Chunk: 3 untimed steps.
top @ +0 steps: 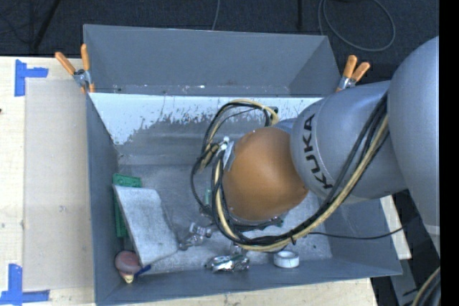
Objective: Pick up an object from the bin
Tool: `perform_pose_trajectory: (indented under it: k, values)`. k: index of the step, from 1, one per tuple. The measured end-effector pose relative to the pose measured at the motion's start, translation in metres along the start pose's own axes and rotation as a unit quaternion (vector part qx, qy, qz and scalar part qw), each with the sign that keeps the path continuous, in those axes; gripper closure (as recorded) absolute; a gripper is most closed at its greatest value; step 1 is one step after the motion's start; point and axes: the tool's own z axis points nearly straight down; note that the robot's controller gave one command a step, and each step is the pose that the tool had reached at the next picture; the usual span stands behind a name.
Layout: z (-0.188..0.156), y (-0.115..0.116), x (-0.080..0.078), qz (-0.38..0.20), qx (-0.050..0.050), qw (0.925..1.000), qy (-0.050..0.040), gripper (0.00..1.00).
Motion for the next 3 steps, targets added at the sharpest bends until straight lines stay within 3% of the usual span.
perform_pose_trajectory:
  k: [1,2,3]
  values:
    - [0.002,0.003,0.003,0.003,-0.006,1.0,0.0052,1.0]
    - [-0.149,-0.011,0.0,-0.037,-0.006,0.9993,0.0039,1.0]
    - [-0.062,-0.021,0.029,-0.126,-0.014,0.992,0.0068,1.0]
